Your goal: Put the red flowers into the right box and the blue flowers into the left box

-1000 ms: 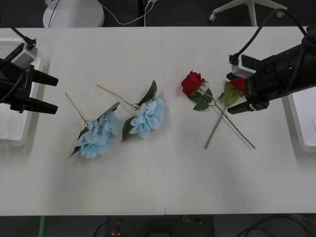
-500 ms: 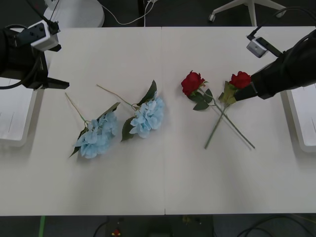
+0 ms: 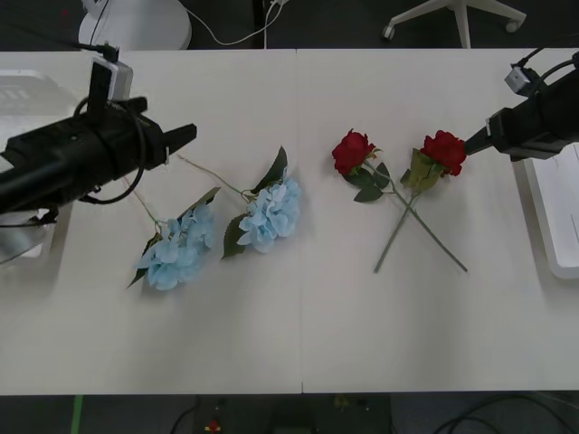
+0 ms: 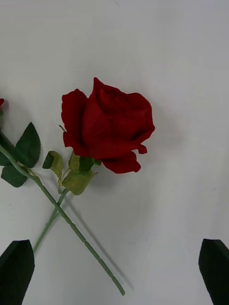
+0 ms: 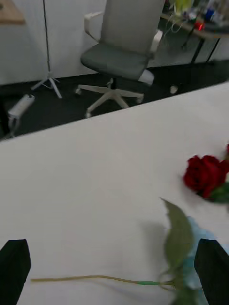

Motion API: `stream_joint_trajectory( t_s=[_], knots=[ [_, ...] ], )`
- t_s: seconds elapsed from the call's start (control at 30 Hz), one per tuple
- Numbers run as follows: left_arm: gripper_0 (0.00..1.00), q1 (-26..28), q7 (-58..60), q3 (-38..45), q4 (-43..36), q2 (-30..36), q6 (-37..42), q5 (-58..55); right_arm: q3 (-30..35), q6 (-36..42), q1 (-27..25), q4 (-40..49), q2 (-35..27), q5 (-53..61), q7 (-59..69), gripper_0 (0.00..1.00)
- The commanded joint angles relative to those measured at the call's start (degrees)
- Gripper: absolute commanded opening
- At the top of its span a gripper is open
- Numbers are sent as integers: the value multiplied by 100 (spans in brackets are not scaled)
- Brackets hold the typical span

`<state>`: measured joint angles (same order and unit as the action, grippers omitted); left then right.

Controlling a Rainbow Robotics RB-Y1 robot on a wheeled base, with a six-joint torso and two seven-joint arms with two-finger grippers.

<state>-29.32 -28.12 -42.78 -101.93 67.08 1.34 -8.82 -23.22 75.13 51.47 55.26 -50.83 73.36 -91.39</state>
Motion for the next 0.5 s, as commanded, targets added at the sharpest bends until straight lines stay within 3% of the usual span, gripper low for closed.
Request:
stream_joint_trajectory(
  t_s=[0.03,0.23,0.33,0.5],
  knots=[
    [100,-531,-423,-99,1484,-99,-2234,759,142,195,293,-6,240,-349,701,100],
    [100,-1261,-370,-72,3531,-283,-5346,3009,221,388,364,-15,609,-911,1888,100],
    [100,-1551,-625,-55,3839,-160,-6216,3879,344,415,355,-33,855,-1237,2574,100],
    [100,-2122,-1064,376,3672,-72,-6778,6050,537,353,346,-68,1189,-1703,3189,100]
  ],
)
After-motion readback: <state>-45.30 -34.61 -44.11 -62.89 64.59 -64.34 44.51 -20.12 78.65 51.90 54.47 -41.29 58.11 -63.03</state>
